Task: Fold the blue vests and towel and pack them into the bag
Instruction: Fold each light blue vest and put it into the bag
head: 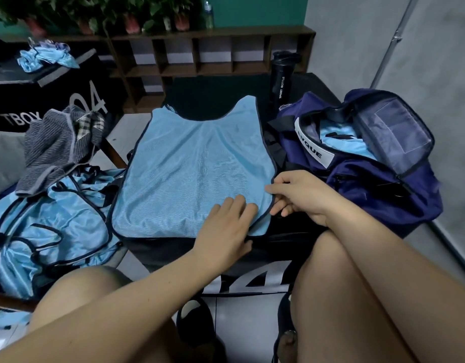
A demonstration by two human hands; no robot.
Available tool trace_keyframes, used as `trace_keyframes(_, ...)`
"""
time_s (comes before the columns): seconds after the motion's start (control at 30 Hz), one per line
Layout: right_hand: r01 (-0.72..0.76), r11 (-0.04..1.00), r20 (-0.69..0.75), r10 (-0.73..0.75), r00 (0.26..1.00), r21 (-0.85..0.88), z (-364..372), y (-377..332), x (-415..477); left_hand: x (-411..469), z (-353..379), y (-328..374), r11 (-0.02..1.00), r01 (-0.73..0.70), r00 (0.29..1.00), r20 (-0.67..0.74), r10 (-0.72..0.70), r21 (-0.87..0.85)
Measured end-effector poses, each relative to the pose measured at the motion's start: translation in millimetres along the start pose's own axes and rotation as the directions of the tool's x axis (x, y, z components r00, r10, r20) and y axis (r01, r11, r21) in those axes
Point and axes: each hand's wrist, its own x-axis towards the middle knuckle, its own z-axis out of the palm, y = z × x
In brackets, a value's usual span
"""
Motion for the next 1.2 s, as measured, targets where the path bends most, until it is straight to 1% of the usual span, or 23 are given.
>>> trace_keyframes(0.1, -0.004, 1.0, 0.014, 0.003, 1.0, 0.029, -1, -1, -5, 3, 1, -3, 1.0, -0.004, 1.0, -0.027, 0.005, 0.014)
trace_keyframes(0.2, 0.003, 0.999, 0.014, -0.003, 1.0, 0.052, -3, -2, -7, 1, 1, -5, 0.998, -0.034, 0.995, -0.1, 0.028, -0.05)
trace_keyframes(0.27, 0.025, 0.999, -0.015, -0.024, 1.0, 0.04, -4, -1, -7, 1, 0, -5, 0.993, -0.04, 0.99, -0.138, 0.025, -0.111)
trace_keyframes(0.33, 0.062, 0.996, -0.086, -0.067, 0.994, -0.057, -5, 2, -6, 1, -3, -6, 0.979, -0.015, 0.988, -0.156, -0.017, -0.203)
trace_keyframes(0.37, 0.086, 0.985, -0.137, -0.107, 0.985, -0.15, -6, 5, -6, 0, -6, -7, 0.967, 0.004, 0.986, -0.161, -0.046, -0.255)
trace_keyframes(0.43, 0.125, 0.91, -0.253, -0.239, 0.937, -0.395, -8, 9, -5, 0, -10, -9, 0.937, 0.038, 0.98, -0.171, -0.103, -0.348)
trace_keyframes(0.47, 0.147, 0.854, -0.287, -0.323, 0.902, -0.5, -9, 11, -6, 0, -12, -10, 0.922, 0.05, 0.977, -0.174, -0.125, -0.383)
trace_keyframes(0.5, 0.188, 0.8, -0.278, -0.403, 0.872, -0.569, -9, 11, -7, 1, -14, -11, 0.91, 0.061, 0.974, -0.175, -0.144, -0.41)
trace_keyframes(0.57, 0.31, 0.7, -0.155, -0.515, 0.843, -0.643, -9, 10, -12, 1, -17, -12, 0.891, 0.077, 0.967, -0.183, -0.175, -0.446)
trace_keyframes(0.6, 0.356, 0.641, -0.068, -0.538, 0.84, -0.68, -7, 9, -15, 2, -19, -11, 0.885, 0.081, 0.964, -0.189, -0.186, -0.458)
trace_keyframes(0.67, 0.422, 0.488, 0.087, -0.57, 0.817, -0.764, -2, 7, -22, 3, -21, -11, 0.878, 0.078, 0.961, -0.198, -0.192, -0.472)
trace_keyframes(0.7, 0.442, 0.417, 0.138, -0.585, 0.799, -0.794, 2, 8, -24, 3, -21, -11, 0.877, 0.072, 0.961, -0.201, -0.189, -0.476)
trace_keyframes(0.77, 0.454, 0.32, 0.181, -0.617, 0.766, -0.832, 8, 10, -26, 4, -22, -10, 0.876, 0.058, 0.962, -0.209, -0.177, -0.478)
trace_keyframes(0.87, 0.446, 0.221, 0.2, -0.666, 0.719, -0.867, 15, 15, -19, 4, -23, -9, 0.884, 0.045, 0.963, -0.216, -0.163, -0.466)
trace_keyframes(0.97, 0.415, 0.119, 0.226, -0.69, 0.688, -0.902, 19, 15, -13, 5, -23, -9, 0.893, 0.047, 0.962, -0.221, -0.161, -0.448)
trace_keyframes(1.03, 0.383, 0.083, 0.22, -0.7, 0.679, -0.92, 22, 15, -12, 3, -23, -11, 0.9, 0.043, 0.962, -0.226, -0.155, -0.434)
trace_keyframes(1.1, 0.366, 0.068, 0.212, -0.711, 0.67, -0.928, 25, 15, -13, 2, -22, -12, 0.903, 0.042, 0.963, -0.224, -0.151, -0.427)
trace_keyframes(1.2, 0.351, 0.016, 0.234, -0.715, 0.659, -0.936, 31, 17, -11, 1, -22, -13, 0.906, 0.04, 0.963, -0.225, -0.147, -0.422)
